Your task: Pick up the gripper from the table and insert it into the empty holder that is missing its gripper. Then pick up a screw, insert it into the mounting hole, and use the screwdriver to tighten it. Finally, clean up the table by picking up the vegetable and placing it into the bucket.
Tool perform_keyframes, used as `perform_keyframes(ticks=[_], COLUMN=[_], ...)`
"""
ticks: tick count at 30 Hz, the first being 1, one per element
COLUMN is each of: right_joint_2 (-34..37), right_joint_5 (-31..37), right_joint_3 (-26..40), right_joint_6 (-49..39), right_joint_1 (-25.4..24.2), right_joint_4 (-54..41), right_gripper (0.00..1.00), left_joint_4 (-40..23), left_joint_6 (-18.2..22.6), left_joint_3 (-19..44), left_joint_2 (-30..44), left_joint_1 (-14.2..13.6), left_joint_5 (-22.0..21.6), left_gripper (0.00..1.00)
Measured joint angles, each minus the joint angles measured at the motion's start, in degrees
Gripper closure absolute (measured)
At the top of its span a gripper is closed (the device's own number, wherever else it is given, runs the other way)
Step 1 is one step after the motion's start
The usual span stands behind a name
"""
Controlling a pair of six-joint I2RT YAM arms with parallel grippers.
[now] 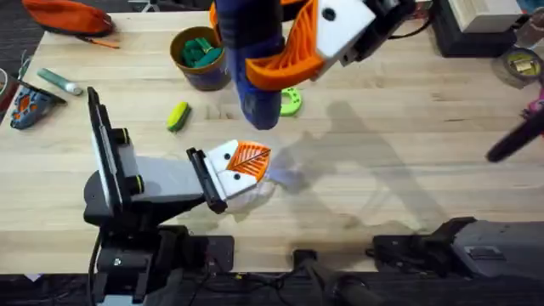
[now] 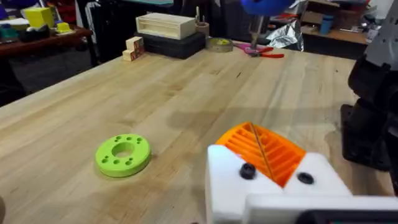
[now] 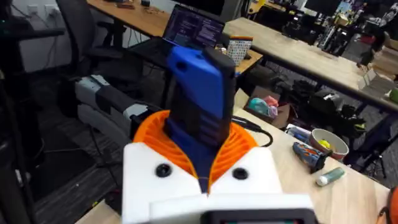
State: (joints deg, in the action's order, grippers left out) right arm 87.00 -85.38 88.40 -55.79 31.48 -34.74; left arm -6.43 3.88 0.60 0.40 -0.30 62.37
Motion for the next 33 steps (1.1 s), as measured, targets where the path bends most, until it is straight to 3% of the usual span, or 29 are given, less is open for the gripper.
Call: perform_keyframes(ticks=[13, 22, 33], right_joint_2=[0.50, 2.01, 3.92], right_joint_5=[-0.02, 0.00, -0.02], right_joint_3=[0.00, 0.00, -0.02], right_joint_6=[0.09, 4.17, 7.68], right_joint_1=[1.35, 4.49, 4.83], right_joint_4=[1.62, 6.61, 7.51], right_gripper=[0.992, 0.992, 0.992], left_joint_4=[-0.01, -0.01, -0.01], left_joint_6=[0.00, 0.00, 0.00], left_joint_3=[0.00, 0.00, 0.00], left_joint_2=[0.00, 0.00, 0.00], left_joint_1=[0.00, 0.00, 0.00], left_joint_5=[0.00, 0.00, 0.00], left_gripper=[0.986, 0.986, 0.986])
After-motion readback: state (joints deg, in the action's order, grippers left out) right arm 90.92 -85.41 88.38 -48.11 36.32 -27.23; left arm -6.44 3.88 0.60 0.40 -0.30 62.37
